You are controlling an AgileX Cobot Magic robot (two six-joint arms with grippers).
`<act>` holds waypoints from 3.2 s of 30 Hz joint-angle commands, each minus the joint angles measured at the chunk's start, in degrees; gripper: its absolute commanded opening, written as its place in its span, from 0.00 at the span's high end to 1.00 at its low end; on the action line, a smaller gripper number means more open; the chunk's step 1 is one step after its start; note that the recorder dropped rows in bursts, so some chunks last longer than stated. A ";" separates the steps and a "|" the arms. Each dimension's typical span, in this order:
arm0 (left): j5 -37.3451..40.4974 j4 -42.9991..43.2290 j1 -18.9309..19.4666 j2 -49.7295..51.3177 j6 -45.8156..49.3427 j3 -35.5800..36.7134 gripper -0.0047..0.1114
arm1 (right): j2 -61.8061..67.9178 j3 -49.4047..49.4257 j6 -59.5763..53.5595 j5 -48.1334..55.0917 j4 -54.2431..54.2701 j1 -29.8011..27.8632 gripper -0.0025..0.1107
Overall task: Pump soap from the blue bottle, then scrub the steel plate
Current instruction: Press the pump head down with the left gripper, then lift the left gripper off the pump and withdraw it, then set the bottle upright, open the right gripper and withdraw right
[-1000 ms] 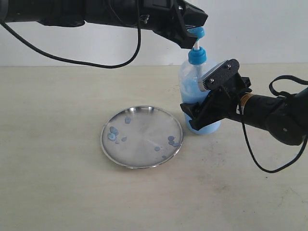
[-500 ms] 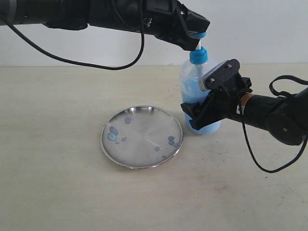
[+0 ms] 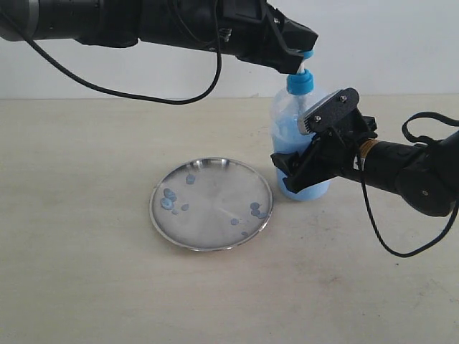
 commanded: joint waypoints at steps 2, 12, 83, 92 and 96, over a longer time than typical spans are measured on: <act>-0.12 6.75 -0.49 3.41 -1.05 1.64 0.92 | 0.16 0.28 -2.21 3.47 -1.65 0.12 0.98; -8.76 -5.51 -0.49 -5.96 10.09 -1.77 0.92 | 0.16 0.28 3.36 2.30 3.84 0.12 0.98; -38.95 -19.13 -0.49 -110.76 0.64 87.18 0.92 | -9.39 0.28 10.79 8.38 4.93 0.12 0.22; -39.52 -19.13 -0.49 -110.76 -3.99 90.56 0.92 | -16.79 0.28 10.79 21.82 4.93 0.12 0.22; -39.99 -19.13 -0.49 -110.76 -4.48 90.56 0.92 | -20.81 0.28 12.34 27.58 4.93 0.12 0.22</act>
